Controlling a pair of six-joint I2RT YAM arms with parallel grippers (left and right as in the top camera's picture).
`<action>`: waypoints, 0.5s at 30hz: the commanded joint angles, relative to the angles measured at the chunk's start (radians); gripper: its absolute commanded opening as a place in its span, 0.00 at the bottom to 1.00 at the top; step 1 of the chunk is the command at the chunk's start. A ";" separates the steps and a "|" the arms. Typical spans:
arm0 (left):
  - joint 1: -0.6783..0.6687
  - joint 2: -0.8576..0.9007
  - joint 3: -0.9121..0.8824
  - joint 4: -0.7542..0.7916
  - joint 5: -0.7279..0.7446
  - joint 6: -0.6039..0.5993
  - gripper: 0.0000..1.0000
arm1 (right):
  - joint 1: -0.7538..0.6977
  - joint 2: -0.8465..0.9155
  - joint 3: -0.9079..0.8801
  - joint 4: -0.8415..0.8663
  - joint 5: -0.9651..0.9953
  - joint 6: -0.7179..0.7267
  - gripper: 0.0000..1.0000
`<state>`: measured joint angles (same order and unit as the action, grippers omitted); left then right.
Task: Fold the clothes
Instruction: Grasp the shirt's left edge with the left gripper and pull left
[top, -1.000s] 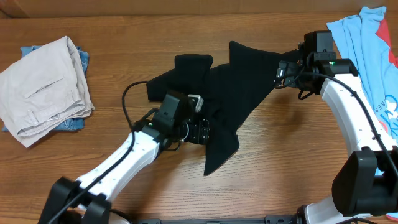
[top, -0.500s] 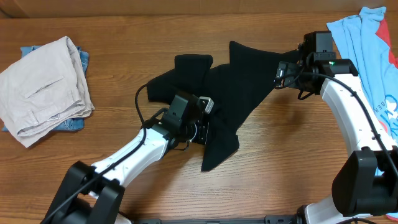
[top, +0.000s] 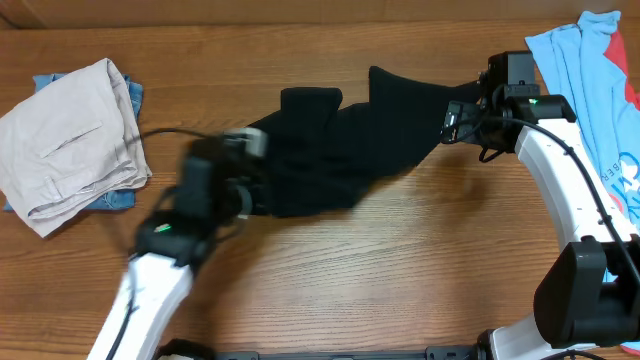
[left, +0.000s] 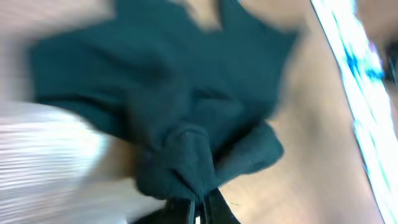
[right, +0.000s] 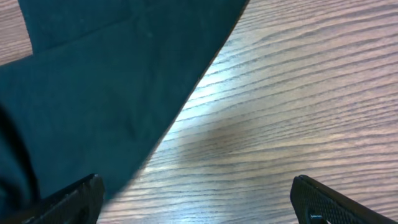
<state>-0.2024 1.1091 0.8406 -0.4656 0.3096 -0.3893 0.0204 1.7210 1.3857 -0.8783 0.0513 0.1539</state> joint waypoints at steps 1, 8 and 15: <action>0.200 -0.125 0.021 -0.014 -0.143 -0.024 0.04 | -0.003 -0.034 0.009 -0.003 -0.011 0.003 1.00; 0.457 -0.208 0.021 -0.036 -0.065 -0.149 0.04 | -0.003 -0.008 0.008 -0.007 -0.111 0.003 1.00; 0.450 -0.176 0.021 -0.115 -0.050 -0.103 0.04 | 0.013 0.030 -0.015 -0.052 -0.307 -0.034 1.00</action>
<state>0.2493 0.9279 0.8406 -0.5781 0.2333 -0.5026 0.0223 1.7325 1.3853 -0.9154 -0.1268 0.1493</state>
